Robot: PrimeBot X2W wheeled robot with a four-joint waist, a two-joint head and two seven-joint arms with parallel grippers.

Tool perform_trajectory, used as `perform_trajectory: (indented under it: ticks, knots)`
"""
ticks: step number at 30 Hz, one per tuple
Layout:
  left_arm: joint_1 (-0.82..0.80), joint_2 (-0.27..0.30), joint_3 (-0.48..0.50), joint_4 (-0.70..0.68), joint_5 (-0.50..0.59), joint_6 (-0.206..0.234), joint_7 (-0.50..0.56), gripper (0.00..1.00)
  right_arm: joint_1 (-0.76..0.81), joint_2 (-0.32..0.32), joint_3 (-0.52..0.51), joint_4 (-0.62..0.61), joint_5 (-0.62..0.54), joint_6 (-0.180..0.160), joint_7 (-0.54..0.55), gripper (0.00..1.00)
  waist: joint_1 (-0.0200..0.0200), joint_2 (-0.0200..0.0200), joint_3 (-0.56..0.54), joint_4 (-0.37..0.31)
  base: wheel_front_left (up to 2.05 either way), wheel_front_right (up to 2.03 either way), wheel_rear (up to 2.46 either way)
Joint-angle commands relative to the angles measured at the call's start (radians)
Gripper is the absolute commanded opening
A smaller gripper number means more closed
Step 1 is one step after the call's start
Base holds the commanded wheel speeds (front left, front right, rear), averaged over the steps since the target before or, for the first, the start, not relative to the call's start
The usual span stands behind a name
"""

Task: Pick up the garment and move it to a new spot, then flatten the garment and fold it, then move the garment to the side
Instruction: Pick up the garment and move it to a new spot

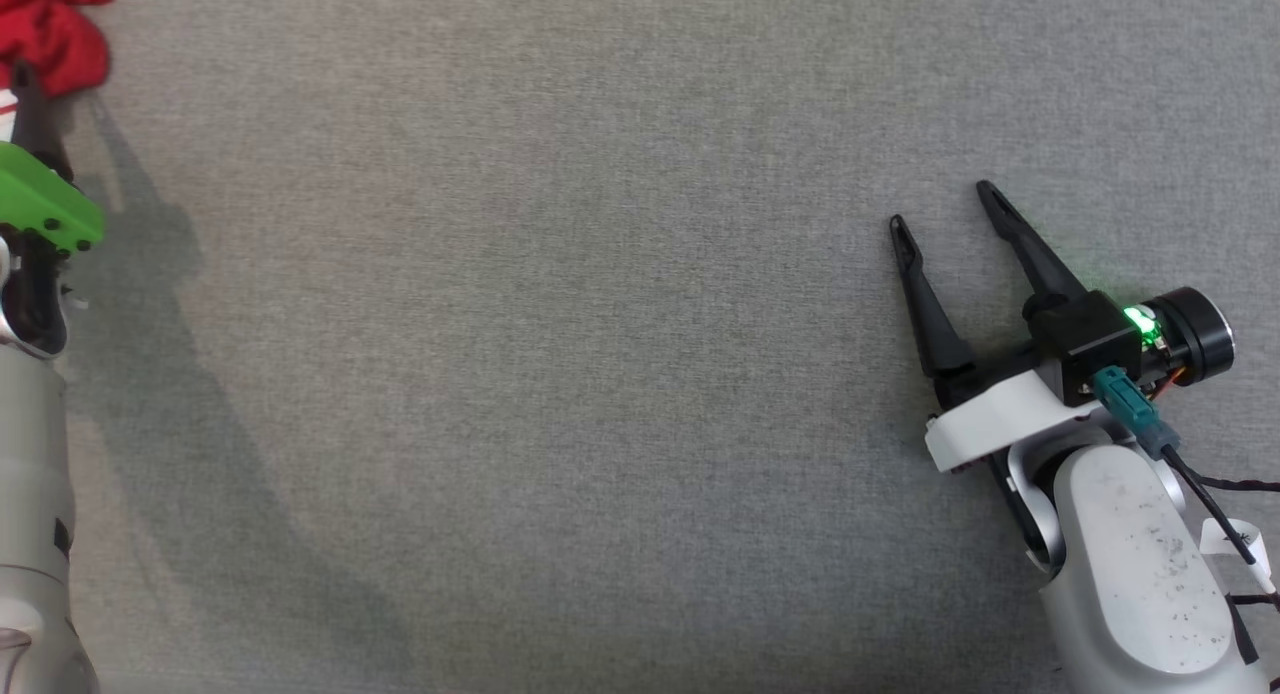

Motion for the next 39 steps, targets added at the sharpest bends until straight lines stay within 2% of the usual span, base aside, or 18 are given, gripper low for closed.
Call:
perform_trajectory:
  ticks: [1,6,15,16,17,18,21,33,39]
  knots:
    - [-0.026,0.014,0.007,0.012,-0.012,-0.003,-0.011,1.00,-0.004,-0.008,-0.006,0.004,-0.003,-0.002,0.004,1.00,-0.0001,0.0000,0.033,-0.031,0.00,0.00,0.00]
    - [-0.063,0.039,0.019,0.057,-0.023,0.002,-0.058,1.00,-0.004,-0.009,-0.018,-0.003,-0.012,-0.002,0.006,1.00,-0.0001,0.0000,0.053,-0.050,0.00,0.00,0.00]
    - [-0.143,0.084,0.064,0.123,-0.057,0.060,-0.145,1.00,0.009,-0.011,-0.040,-0.015,-0.019,-0.002,0.009,1.00,-0.0001,0.0000,0.084,-0.069,0.00,0.00,0.00]
    - [-0.148,0.083,0.066,0.127,-0.058,0.059,-0.154,0.94,0.009,-0.012,-0.043,-0.015,-0.019,-0.002,0.010,1.00,-0.0001,0.0000,0.086,-0.068,0.00,0.00,0.00]
    - [-0.151,0.082,0.066,0.130,-0.059,0.058,-0.161,0.73,0.008,-0.012,-0.044,-0.013,-0.018,-0.002,0.010,1.00,-0.0001,0.0000,0.087,-0.068,0.00,0.00,0.00]
    - [-0.154,0.082,0.065,0.134,-0.059,0.056,-0.169,0.43,0.006,-0.012,-0.045,-0.011,-0.014,-0.002,0.009,1.00,-0.0001,0.0000,0.087,-0.066,0.00,0.00,0.00]
    - [-0.155,0.088,0.066,0.142,-0.056,0.059,-0.187,0.00,-0.001,-0.011,-0.036,-0.002,-0.001,-0.002,0.002,1.00,-0.0001,0.0000,0.080,-0.064,0.00,0.00,0.00]
    - [-0.125,0.124,0.012,0.112,-0.014,0.013,-0.210,0.00,-0.012,-0.007,-0.010,0.070,0.046,-0.002,-0.042,1.00,-0.0001,0.0000,-0.018,-0.065,0.00,0.00,0.00]
    - [-0.118,0.109,-0.063,0.051,0.008,-0.001,-0.208,0.00,-0.005,-0.006,0.002,0.125,0.082,-0.002,-0.069,1.00,-0.0001,0.0000,-0.123,-0.091,0.00,0.00,0.00]
